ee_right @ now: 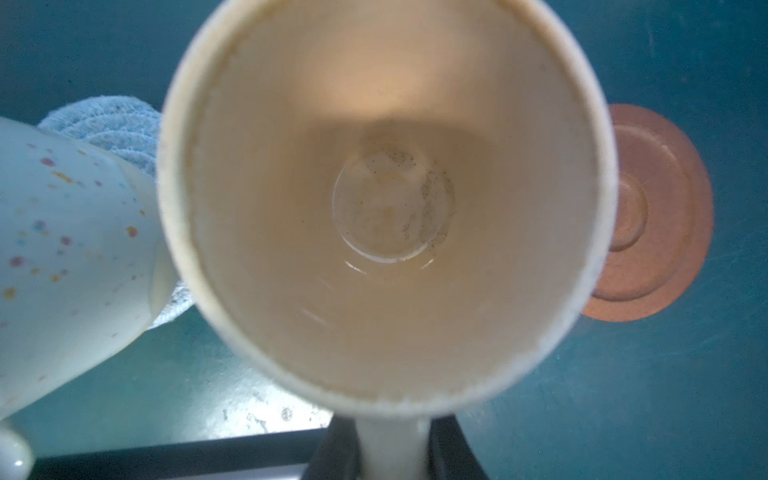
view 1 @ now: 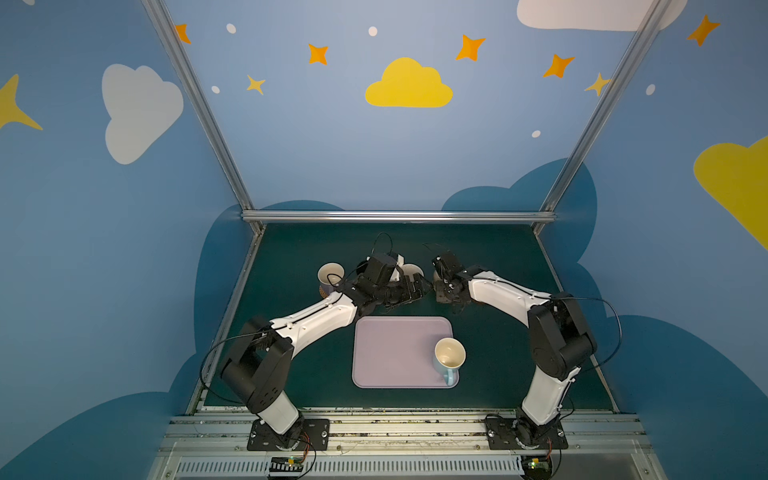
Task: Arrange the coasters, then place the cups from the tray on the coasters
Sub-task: 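Set the beige mug down on the multicolour coaster with the right gripper, then open the right gripper and lift it off the beige mug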
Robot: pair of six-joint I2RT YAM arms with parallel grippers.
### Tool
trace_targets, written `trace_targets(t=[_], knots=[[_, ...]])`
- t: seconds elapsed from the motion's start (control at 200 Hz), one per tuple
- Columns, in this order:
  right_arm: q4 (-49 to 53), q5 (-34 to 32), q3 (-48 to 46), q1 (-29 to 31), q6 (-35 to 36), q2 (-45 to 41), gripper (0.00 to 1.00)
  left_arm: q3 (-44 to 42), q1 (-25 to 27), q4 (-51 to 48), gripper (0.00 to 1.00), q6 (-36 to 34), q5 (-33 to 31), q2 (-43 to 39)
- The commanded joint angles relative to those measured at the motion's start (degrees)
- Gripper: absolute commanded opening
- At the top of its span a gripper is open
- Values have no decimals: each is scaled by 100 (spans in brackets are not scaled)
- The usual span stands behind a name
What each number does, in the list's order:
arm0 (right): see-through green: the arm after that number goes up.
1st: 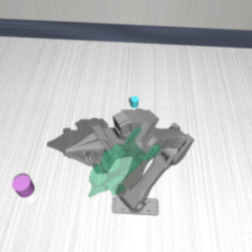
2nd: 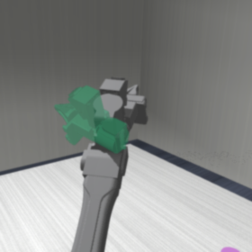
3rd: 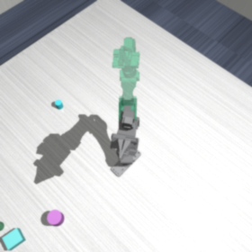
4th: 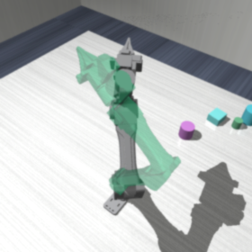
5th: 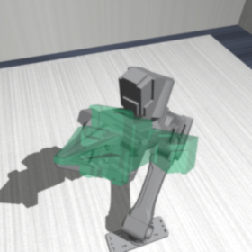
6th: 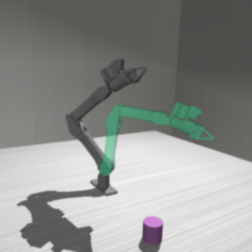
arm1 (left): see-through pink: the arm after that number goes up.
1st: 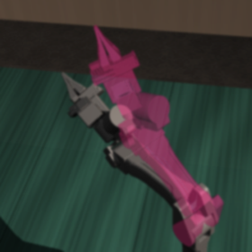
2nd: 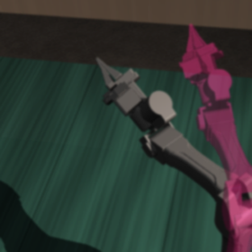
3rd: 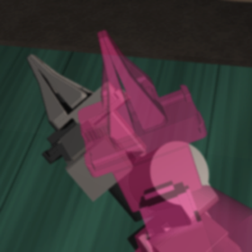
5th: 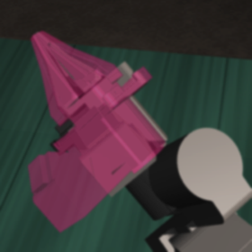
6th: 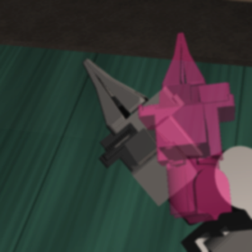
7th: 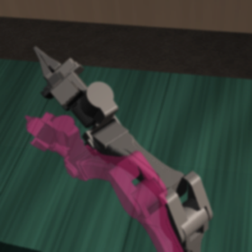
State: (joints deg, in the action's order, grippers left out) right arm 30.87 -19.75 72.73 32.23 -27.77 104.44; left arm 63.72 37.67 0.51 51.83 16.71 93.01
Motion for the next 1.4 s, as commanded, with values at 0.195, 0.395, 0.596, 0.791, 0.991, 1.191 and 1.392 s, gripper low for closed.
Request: trace_targets(t=[0.195,0.395,0.596,0.791,0.991,1.191,1.392], knots=[[-395,-443,11,-63,197,-448,0,237,6,58,100,-24,54,131],[-428,-138,-33,-137,72,-210,0,250,3,20,100,-42,42,145],[-556,74,-214,-136,29,-194,0,251,5,36,100,-33,61,159],[-599,71,-404,-138,38,-216,0,235,2,76,100,-7,75,182],[-461,131,-423,-138,-8,-257,0,211,10,80,100,1,82,172],[-234,307,-191,-144,39,-267,45,231,6,80,100,-24,104,178],[-27,260,-81,-162,44,-290,56,219,30,63,100,-50,83,163]])
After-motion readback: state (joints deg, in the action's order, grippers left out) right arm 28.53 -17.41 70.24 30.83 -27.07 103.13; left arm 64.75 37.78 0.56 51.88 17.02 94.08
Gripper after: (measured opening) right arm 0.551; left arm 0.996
